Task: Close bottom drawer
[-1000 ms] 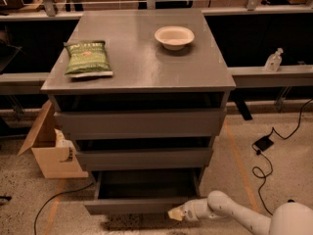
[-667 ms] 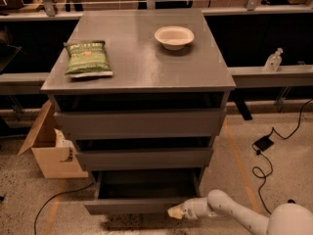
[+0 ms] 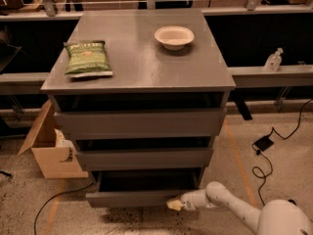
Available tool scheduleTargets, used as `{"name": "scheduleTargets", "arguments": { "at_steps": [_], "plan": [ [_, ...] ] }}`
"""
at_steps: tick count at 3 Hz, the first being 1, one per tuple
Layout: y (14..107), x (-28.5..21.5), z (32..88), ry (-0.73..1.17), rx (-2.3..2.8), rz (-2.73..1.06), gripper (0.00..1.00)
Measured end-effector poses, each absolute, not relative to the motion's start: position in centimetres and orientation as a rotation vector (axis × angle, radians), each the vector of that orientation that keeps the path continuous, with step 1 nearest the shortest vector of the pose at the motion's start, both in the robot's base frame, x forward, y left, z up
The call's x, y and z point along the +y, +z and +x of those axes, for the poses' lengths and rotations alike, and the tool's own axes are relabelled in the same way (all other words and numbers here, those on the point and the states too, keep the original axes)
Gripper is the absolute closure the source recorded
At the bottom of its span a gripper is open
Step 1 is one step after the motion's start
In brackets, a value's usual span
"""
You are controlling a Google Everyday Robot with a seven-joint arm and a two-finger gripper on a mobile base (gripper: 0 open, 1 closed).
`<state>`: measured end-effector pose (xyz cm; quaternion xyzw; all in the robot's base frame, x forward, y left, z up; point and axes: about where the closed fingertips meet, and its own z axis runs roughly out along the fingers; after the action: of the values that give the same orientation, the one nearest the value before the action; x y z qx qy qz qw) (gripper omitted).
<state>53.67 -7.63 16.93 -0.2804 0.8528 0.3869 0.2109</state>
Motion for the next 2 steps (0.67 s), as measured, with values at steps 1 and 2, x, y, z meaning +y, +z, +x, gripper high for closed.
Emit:
{"name": "scheduleTargets", "arguments": {
  "at_steps": [1, 2],
  "plan": [
    [17.6, -6.7, 55.8, 1.038, 2.318, -0.836, 1.0],
    [18.5, -5.8, 57.8, 0.987, 2.272, -0.893, 1.0]
  ]
}}
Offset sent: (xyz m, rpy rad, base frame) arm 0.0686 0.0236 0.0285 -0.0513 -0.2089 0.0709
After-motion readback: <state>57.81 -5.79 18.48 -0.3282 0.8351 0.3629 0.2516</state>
